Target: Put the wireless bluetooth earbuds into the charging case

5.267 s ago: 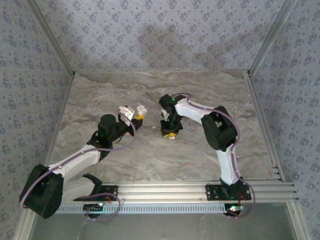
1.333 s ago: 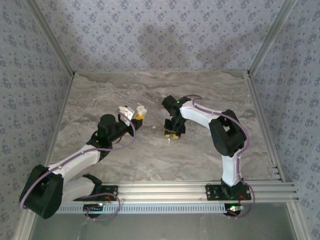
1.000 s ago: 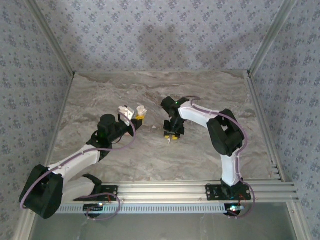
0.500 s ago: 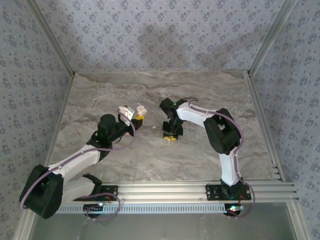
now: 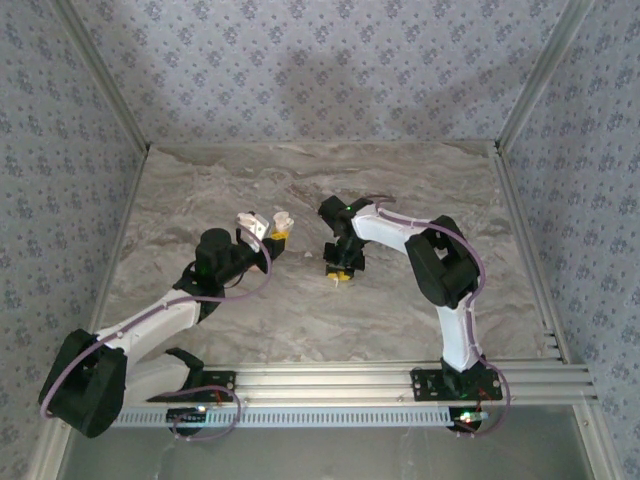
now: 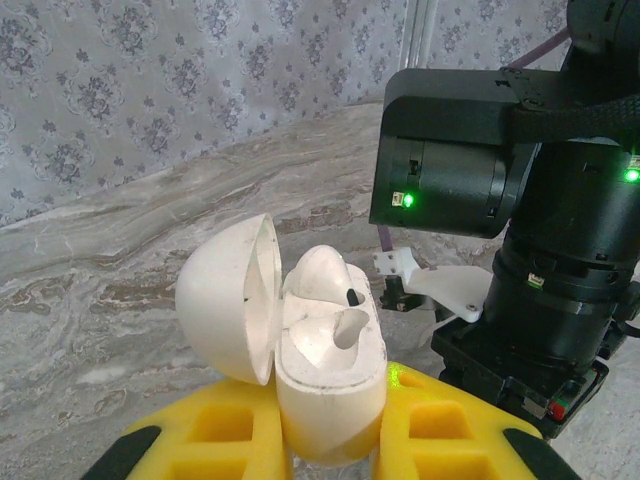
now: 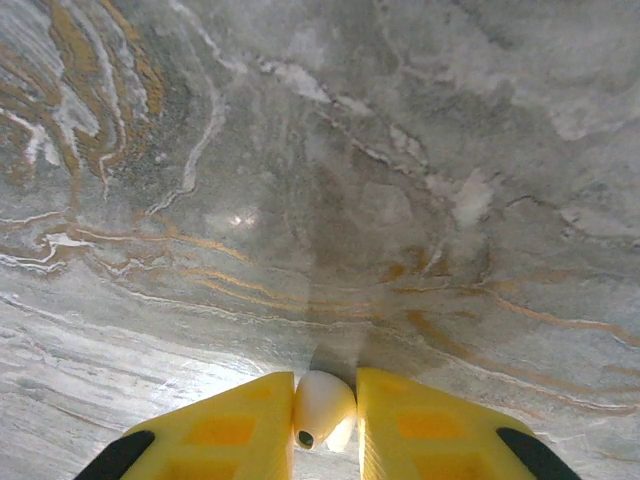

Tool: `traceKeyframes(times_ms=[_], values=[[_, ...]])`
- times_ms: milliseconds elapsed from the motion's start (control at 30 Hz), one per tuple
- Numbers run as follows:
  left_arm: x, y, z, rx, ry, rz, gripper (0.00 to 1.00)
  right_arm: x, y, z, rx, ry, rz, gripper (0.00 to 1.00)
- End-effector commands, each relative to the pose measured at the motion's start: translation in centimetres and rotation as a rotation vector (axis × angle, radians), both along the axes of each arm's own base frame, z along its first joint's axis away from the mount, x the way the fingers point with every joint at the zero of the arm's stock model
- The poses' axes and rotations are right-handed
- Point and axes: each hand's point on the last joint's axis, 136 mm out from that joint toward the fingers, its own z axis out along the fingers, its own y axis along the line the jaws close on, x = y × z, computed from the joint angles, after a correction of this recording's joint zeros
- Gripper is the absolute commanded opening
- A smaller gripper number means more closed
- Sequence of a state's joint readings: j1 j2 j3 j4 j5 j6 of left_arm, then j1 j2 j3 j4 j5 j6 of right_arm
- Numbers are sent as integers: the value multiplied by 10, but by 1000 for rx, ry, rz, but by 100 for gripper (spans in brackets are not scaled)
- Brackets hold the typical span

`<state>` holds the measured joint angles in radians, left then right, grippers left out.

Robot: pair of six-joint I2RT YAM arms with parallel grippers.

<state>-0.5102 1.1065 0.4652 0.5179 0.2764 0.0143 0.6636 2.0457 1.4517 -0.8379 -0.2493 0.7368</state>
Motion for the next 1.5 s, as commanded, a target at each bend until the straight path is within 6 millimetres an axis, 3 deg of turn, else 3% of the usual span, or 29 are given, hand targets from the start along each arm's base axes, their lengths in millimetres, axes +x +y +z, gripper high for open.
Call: traceKeyframes(times_ms=[0, 133, 300, 567, 800, 833, 967, 1100, 1467], values=[[-3, 1, 8, -7, -26, -13, 14, 2, -1, -5, -29, -14, 12, 21], [-2, -1, 11, -12, -30, -22, 14, 12, 2, 12, 9, -92, 8, 21], [-3, -11, 15, -27, -28, -73, 14, 26, 0, 52, 81, -258, 13, 21], [6, -47, 27, -67, -58, -179, 14, 43, -18, 161, 226, -640, -7, 21], [0, -84, 40, -63, -116, -302, 14, 43, -32, 242, 335, -918, 9, 21], [0, -89, 41, -64, -115, -314, 14, 40, -33, 240, 343, -930, 17, 21], [2, -100, 46, -73, -123, -337, 13, 34, -27, 270, 406, -1042, 43, 21], [5, -104, 50, -88, -119, -342, 14, 28, -21, 282, 431, -1089, 79, 21], [3, -108, 51, -113, -95, -353, 14, 30, 1, 284, 469, -1114, 135, 22]])
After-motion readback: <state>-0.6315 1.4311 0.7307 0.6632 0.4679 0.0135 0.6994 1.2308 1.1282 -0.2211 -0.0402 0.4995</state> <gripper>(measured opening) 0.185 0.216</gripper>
